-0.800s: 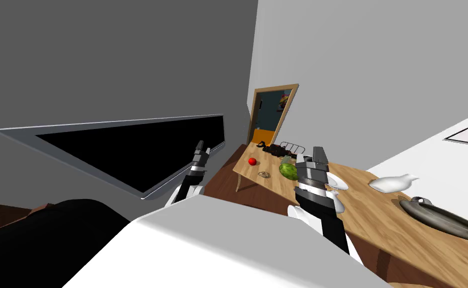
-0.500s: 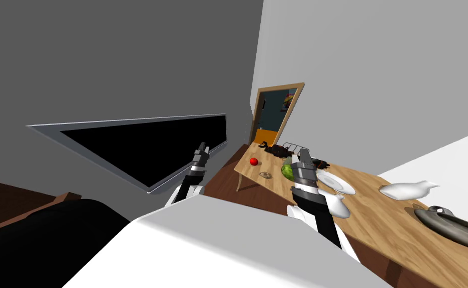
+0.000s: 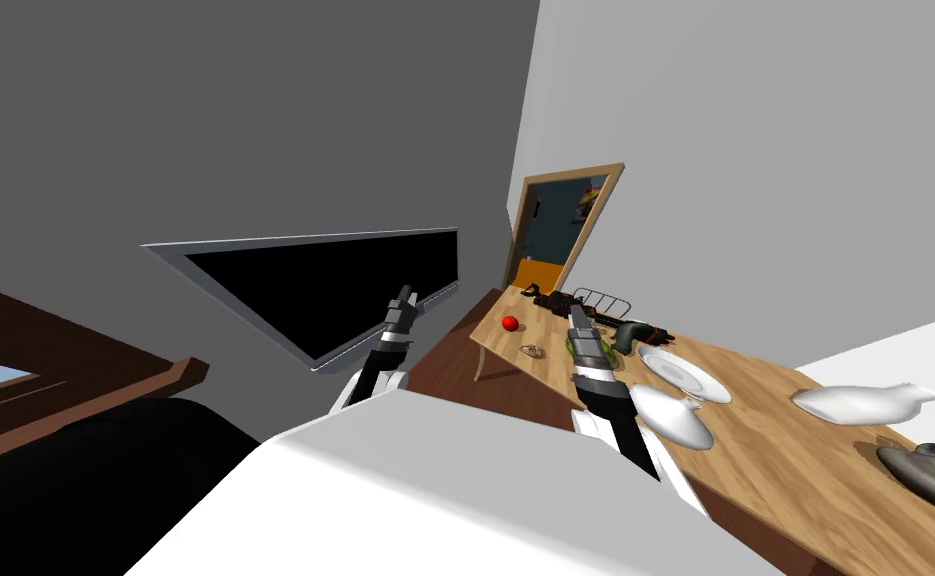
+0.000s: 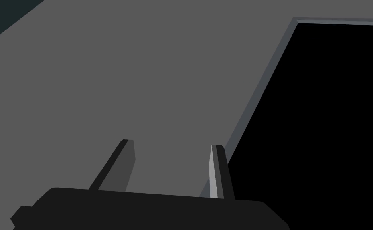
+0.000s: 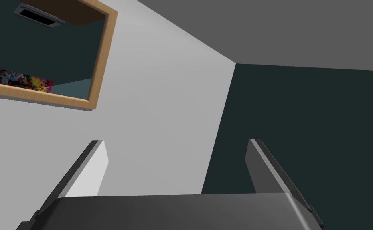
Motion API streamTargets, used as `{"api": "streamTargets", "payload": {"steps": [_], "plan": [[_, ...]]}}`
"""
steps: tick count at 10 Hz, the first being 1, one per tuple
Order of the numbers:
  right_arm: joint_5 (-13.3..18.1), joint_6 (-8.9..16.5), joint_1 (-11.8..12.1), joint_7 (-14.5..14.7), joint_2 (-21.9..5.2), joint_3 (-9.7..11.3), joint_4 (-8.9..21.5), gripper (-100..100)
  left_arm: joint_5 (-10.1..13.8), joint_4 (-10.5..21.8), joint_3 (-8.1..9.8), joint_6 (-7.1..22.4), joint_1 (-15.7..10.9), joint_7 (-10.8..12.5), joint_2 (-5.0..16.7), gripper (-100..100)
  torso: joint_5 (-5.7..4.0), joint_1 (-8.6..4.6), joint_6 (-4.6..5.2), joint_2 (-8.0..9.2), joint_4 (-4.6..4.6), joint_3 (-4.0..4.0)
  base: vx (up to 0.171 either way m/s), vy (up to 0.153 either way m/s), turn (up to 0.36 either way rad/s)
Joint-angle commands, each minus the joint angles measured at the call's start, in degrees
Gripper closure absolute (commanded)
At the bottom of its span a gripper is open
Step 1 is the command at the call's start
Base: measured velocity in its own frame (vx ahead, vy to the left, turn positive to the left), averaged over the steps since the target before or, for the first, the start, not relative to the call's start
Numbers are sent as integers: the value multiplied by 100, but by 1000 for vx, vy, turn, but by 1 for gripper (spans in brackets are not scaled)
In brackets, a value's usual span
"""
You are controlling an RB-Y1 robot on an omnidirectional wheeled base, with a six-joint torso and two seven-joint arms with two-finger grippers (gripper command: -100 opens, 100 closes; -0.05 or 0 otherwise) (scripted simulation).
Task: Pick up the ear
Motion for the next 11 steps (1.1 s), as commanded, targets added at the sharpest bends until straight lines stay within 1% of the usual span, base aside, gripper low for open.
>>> {"api": "streamTargets", "payload": {"steps": [1, 2, 3, 4, 5, 6, 7, 8, 10, 11], "plan": [[98, -16, -50, 24, -64, 16, 177, -100, 0, 0, 0, 0, 0, 0, 0, 0, 0, 0, 0, 0, 0, 0, -19, -29, 60], [295, -53, -143, 59, -216, 32, 381, -100, 0, 0, 0, 0, 1, 0, 0, 0, 0, 3, 3, -2, 0, -1, -20, -33, 166], [295, -53, -143, 59, -216, 32, 452, -100, 0, 0, 0, 0, 0, 0, 0, 0, 1, 1, -1, -4, -1, -2, -21, -33, 65], [507, -92, -244, 97, -375, 49, 680, -100, 0, 0, 0, 0, 1, 0, 0, 0, 0, 1, 3, -3, -1, -2, -29, -24, 107], [507, -92, -244, 97, -375, 49, 746, -100, 0, 0, 0, 0, 0, 0, 0, 0, 1, 3, 1, -1, 0, 0, -27, -27, 82], [731, -133, -352, 138, -540, 68, 959, -100, 0, 0, 0, 0, 1, 0, 0, 0, 1, 3, 2, -1, 0, 0, -31, -44, 186], [731, -133, -352, 138, -540, 68, 1056, -100, 0, 0, 0, 0, 0, 0, 0, 0, 0, -3, 0, 0, 0, 0, -26, -44, 71], [967, -176, -466, 184, -711, 89, 1188, -100, 0, 0, 1, 0, 1, 0, 0, 0, -1, -3, 4, -1, 0, 0, -30, -33, 138], [967, -176, -466, 184, -711, 89, 1381, -100, 0, 0, 0, 0, 1, 0, 0, 0, 0, 3, 4, -3, 0, -2, -15, -21, 42], [1214, -222, -584, 233, -886, 114, 1607, -100, 0, 0, 0, 0, 1, 0, 0, 0, 1, 7, 4, -7, -1, -4, -22, -17, 158]]}}
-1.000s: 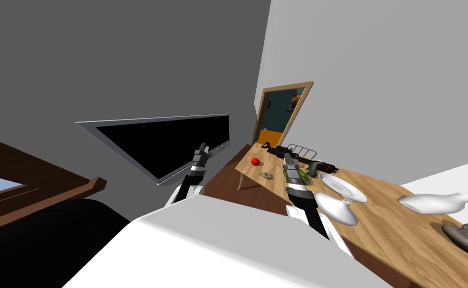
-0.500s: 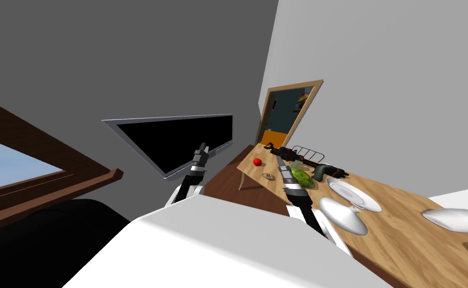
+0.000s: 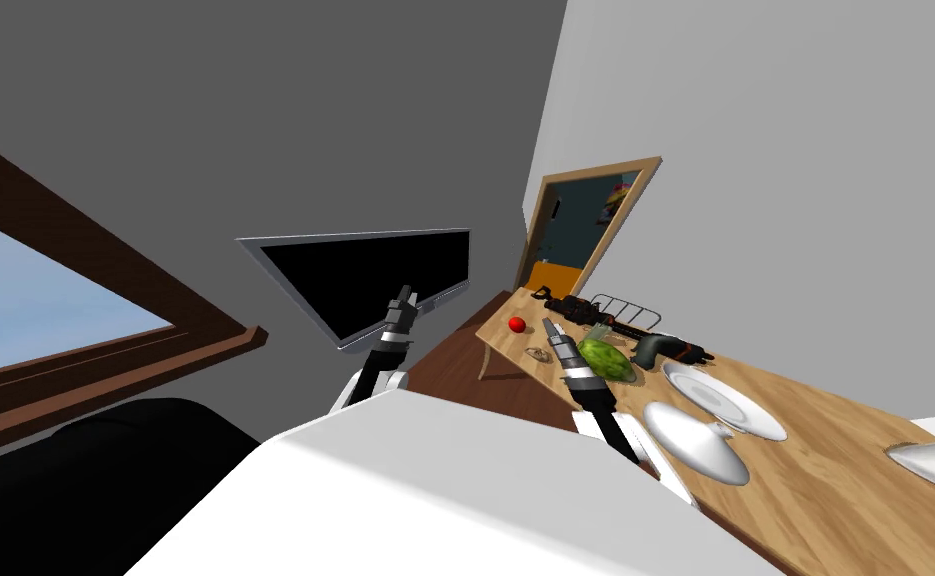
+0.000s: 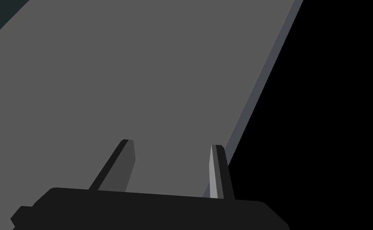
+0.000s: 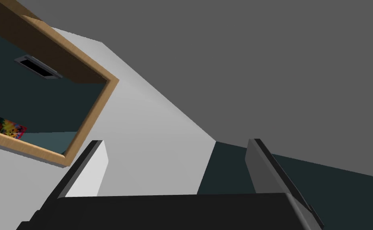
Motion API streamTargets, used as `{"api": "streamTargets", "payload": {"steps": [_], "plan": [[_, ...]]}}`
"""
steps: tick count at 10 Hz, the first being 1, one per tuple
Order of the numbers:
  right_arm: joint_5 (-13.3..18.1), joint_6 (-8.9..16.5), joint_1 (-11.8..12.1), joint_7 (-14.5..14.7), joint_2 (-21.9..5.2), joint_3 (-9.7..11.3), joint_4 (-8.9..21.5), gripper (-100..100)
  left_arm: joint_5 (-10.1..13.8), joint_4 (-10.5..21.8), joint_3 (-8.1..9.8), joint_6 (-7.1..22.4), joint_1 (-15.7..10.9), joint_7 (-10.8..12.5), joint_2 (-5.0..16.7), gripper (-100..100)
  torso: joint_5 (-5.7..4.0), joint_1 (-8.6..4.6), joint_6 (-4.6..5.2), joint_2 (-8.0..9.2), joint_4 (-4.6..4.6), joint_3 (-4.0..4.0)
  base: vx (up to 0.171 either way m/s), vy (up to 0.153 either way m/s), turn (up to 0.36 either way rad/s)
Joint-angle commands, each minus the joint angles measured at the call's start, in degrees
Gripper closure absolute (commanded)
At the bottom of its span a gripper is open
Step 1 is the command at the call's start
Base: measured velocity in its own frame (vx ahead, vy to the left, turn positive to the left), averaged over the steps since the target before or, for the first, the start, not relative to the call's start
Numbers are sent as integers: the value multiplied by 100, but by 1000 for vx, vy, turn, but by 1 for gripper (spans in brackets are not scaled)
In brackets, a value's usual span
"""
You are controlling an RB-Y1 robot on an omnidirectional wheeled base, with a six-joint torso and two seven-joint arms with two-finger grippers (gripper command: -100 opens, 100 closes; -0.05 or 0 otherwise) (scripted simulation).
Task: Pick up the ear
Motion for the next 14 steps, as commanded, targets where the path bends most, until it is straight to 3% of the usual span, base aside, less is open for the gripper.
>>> {"api": "streamTargets", "payload": {"steps": [1, 2, 4, 5, 6, 9, 11, 12, 13, 14], "plan": [[110, -47, -65, 24, -86, 1, 267, -100, 0, 0, 0, 0, 0, 0, 0, 0, 0, 0, 0, 0, 0, 0, -21, -26, 121], [367, -94, -186, 78, -262, 28, 409, -100, 0, 0, 0, 0, 1, 0, 0, 0, -1, -3, 3, 0, 0, 0, -36, -45, 180], [367, -94, -186, 78, -262, 28, 617, -100, 0, 0, 1, 0, 1, 0, 0, 0, -3, -9, 4, 5, 1, 3, -22, -27, 42], [634, -144, -311, 135, -438, 59, 853, -100, 0, 0, 1, 0, 1, 0, 0, 0, -1, -1, 5, 0, 0, 0, -18, -14, 173], [634, -144, -311, 135, -438, 59, 979, -100, 0, 0, 0, 0, 0, 0, 0, 0, 0, 0, 0, -2, 0, -1, -24, -24, 121], [1142, -250, -566, 259, -790, 131, 1483, -100, 0, 0, 1, 0, 1, 0, 0, 0, -2, -6, 5, 4, 1, 3, -34, -32, 170], [1189, -250, -566, 259, -790, 131, 1731, -100, 0, 0, 1, 0, 1, 0, 0, 0, -1, -6, 5, 1, 1, 1, -19, -22, 49], [1461, -306, -694, 328, -962, 173, 1955, -100, 0, 0, 1, 0, 1, 0, 0, 0, -1, -1, 6, -3, 0, -1, -25, -12, 226], [1476, -306, -694, 328, -962, 173, 2096, -100, 0, 0, 0, 0, 0, 0, 0, 0, 0, 0, 1, -1, 0, 0, -30, -25, 112], [1712, -363, -823, 399, -1131, 217, 2291, -100, 0, 0, 1, 0, 1, 0, 0, 0, -1, -3, 6, 1, 0, 1, -41, -25, 158]]}}
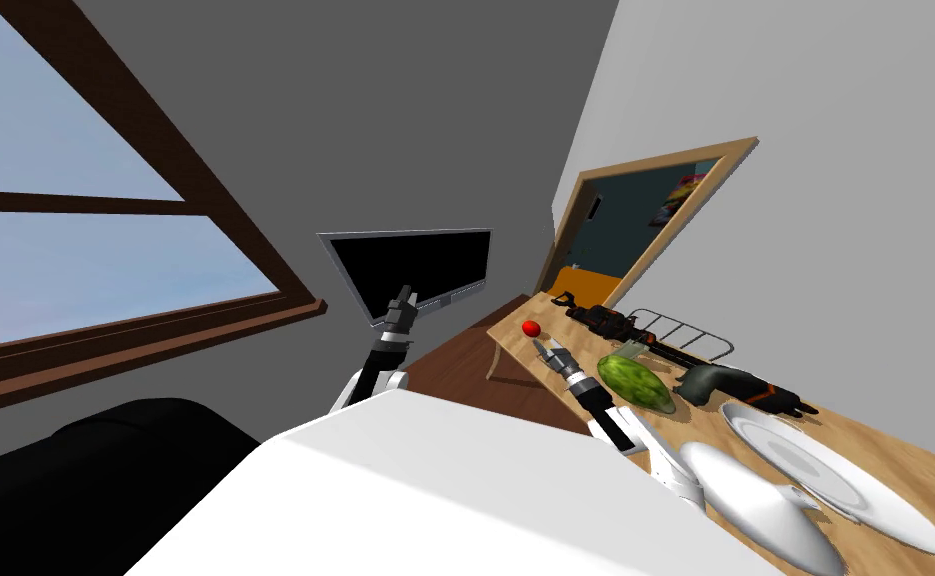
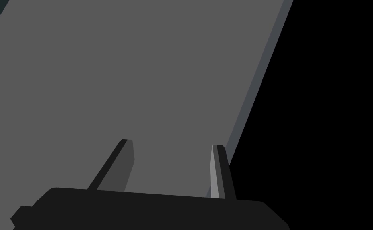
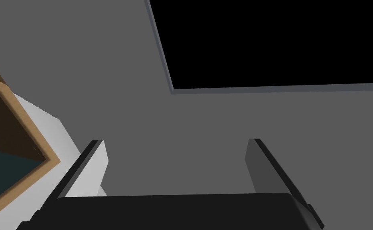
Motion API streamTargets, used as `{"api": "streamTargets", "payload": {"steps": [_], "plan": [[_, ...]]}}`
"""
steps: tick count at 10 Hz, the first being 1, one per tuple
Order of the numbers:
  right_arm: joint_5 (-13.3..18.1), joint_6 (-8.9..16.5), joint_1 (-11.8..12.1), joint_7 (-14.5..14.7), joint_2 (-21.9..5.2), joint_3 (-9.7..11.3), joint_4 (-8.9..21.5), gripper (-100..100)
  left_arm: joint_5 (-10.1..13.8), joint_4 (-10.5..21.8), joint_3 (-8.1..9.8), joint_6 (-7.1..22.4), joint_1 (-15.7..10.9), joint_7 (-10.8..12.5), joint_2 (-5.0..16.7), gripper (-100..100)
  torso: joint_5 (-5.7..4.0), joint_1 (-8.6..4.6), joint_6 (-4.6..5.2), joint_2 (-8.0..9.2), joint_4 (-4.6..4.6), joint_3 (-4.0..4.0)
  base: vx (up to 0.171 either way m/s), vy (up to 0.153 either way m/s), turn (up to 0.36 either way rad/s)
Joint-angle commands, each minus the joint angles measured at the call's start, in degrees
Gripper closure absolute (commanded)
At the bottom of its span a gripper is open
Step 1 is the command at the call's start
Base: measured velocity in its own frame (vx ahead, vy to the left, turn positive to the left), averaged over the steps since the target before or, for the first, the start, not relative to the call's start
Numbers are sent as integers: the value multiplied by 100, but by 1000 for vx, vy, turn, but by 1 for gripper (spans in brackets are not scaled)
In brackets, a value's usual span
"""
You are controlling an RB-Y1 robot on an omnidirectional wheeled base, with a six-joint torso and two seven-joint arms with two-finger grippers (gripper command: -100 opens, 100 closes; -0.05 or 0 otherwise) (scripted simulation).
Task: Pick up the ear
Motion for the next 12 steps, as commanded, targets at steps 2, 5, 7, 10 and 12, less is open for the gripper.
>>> {"api": "streamTargets", "payload": {"steps": [2, 5, 7, 10, 12], "plan": [[179, -47, -63, 61, -61, 21, 353, -100, 0, 0, 0, 0, 1, 0, 0, 0, -1, 0, 2, -2, 0, -1, -20, -20, 70], [703, -162, -321, 213, -388, 115, 954, -100, 0, 0, 0, 0, 1, 0, 0, 0, 2, 13, 4, -16, -4, -9, 8, 9, 108], [766, -162, -321, 213, -388, 115, 1136, -100, 0, 0, 0, 0, 1, 0, 0, 0, 1, 8, 3, -20, -5, -11, 5, -19, 81], [1302, -273, -578, 375, -700, 213, 1659, -100, 0, 0, 1, 0, 1, 0, 0, 0, 0, -2, 4, -17, -4, -10, 10, -24, 142], [1351, -273, -578, 375, -700, 213, 1901, -100, 0, 0, 1, 0, 1, 0, 0, 0, 0, -2, 6, -14, -3, -8, -4, -24, 64]]}}
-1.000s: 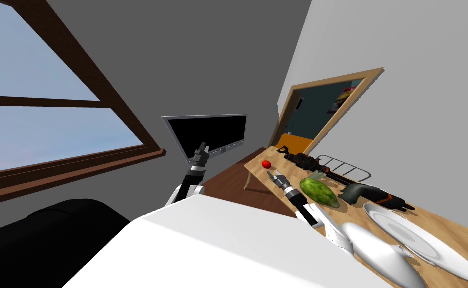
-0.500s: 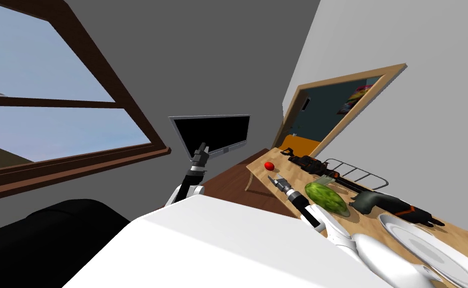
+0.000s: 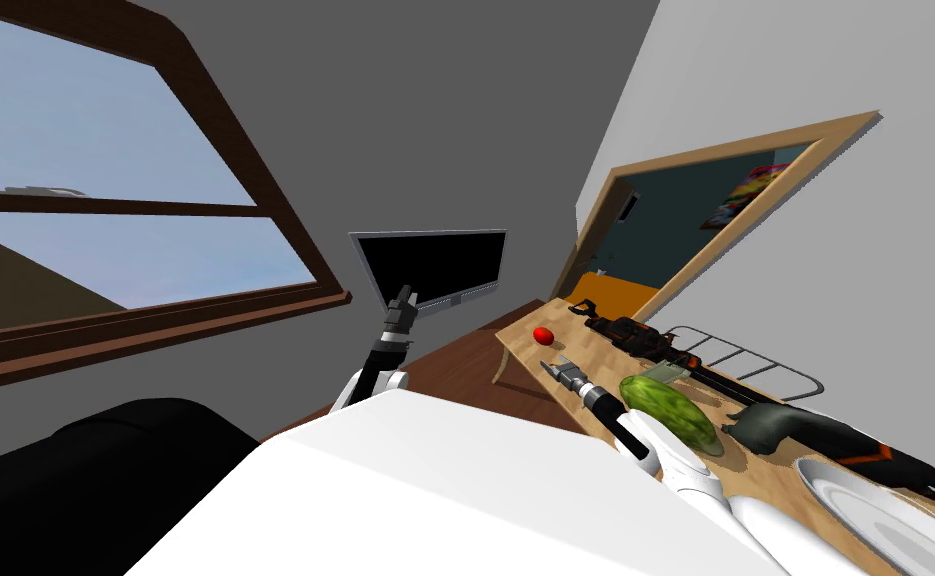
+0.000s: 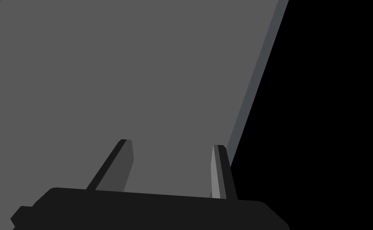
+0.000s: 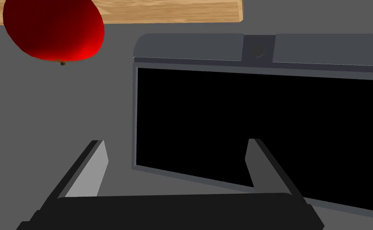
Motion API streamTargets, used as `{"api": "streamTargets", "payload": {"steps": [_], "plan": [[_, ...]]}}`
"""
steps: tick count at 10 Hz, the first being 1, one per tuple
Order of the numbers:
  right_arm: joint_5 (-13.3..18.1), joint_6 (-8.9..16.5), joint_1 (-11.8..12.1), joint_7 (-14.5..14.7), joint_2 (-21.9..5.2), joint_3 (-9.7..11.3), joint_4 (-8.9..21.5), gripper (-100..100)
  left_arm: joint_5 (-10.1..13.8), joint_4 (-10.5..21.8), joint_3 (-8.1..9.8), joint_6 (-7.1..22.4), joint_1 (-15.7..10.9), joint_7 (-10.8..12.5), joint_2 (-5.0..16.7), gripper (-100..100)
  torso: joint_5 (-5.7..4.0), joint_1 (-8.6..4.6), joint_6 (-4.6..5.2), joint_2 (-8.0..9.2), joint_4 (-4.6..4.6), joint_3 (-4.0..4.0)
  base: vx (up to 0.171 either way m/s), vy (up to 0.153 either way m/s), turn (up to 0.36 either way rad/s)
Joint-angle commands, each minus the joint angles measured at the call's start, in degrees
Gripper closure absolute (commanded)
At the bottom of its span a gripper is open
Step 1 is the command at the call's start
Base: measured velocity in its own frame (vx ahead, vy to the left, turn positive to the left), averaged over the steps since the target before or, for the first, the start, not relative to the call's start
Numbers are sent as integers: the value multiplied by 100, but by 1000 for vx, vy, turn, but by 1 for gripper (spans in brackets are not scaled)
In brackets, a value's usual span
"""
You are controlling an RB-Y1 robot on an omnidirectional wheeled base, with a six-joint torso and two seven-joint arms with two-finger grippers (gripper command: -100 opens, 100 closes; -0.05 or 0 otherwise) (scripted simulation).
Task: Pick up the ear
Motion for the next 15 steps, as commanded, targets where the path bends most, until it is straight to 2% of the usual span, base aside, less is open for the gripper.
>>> {"api": "streamTargets", "payload": {"steps": [1, 2, 3, 11, 12, 15], "plan": [[2, -71, -70, 53, 9, -21, 198, -100, 0, 0, 0, 0, 0, 0, 0, 0, 0, 0, 0, 0, 0, 0, 0, 0, 0], [290, -125, -196, 136, -139, 28, 377, -100, 0, 0, 0, 0, 0, 0, 0, 0, 2, 5, 1, 0, 0, 0, 9, 11, 36], [290, -125, -196, 136, -139, 28, 573, -100, 0, 0, 0, 0, 0, 0, 0, 0, 3, 10, -1, -5, 0, -2, 10, 12, 38], [290, -125, -196, 136, -139, 28, 579, -100, 0, 0, 0, 0, 0, 0, 0, 0, 3, 7, 2, 1, 0, 0, 2, 2, 9], [502, -26, -160, 236, -294, 75, 484, -100, 0, 0, 0, 0, 0, 0, 0, 0, 3, 10, 0, -1, 0, 0, -20, -43, -74], [644, 30, -129, 300, -397, 109, 433, -100, 0, 0, 1, 0, 0, 0, 1, 0, -5, -27, 2, 12, 3, 7, -26, -78, -33]]}}
